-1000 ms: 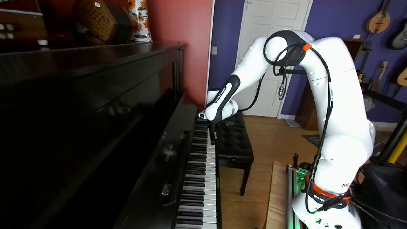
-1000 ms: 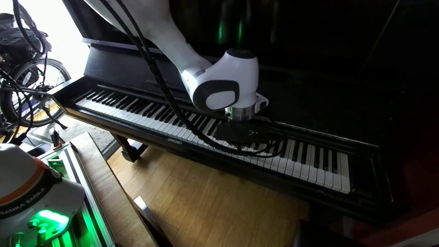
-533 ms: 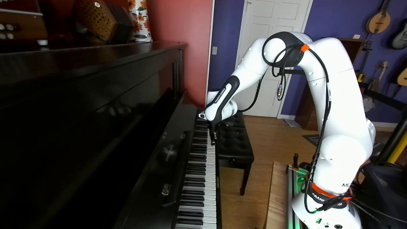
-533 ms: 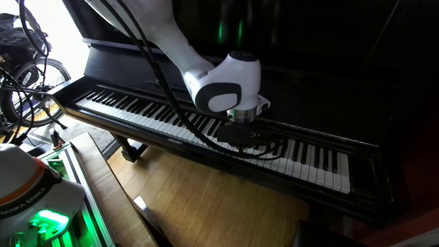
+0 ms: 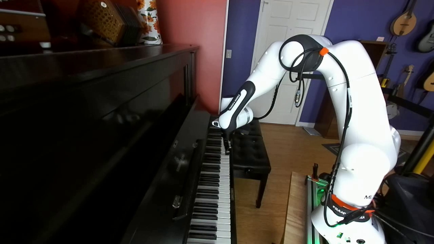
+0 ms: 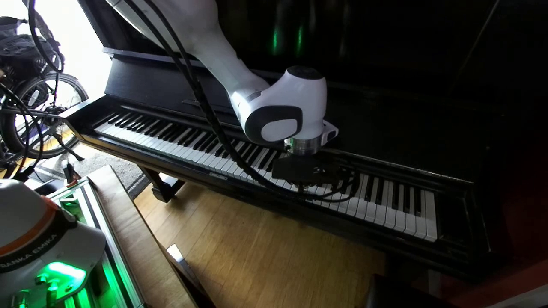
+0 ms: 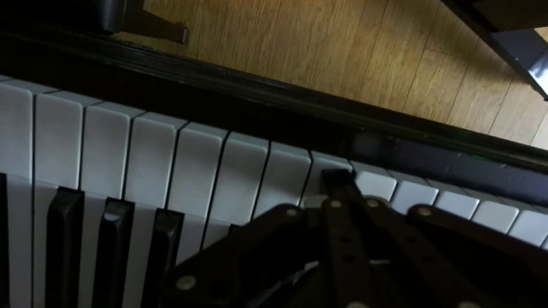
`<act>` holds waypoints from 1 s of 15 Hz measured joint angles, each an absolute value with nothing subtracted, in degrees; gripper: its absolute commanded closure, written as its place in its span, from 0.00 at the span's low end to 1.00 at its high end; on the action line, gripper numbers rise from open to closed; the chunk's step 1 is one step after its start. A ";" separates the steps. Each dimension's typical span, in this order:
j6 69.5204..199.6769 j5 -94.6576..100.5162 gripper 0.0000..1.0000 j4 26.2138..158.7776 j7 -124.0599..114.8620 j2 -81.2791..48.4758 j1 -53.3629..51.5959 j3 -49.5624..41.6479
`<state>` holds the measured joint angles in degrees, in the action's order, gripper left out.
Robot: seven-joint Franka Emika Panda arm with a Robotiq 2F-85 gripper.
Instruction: Press a white key in the middle of the piano
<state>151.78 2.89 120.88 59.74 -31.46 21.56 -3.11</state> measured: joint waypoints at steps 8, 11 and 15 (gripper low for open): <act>151.80 2.89 1.00 120.37 59.74 -32.41 22.00 -2.87; 151.80 2.89 1.00 120.37 59.74 -32.42 22.10 -2.79; 151.80 2.89 1.00 120.36 59.74 -32.42 22.24 -2.67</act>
<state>151.80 2.89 120.36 59.74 -32.42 22.24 -2.67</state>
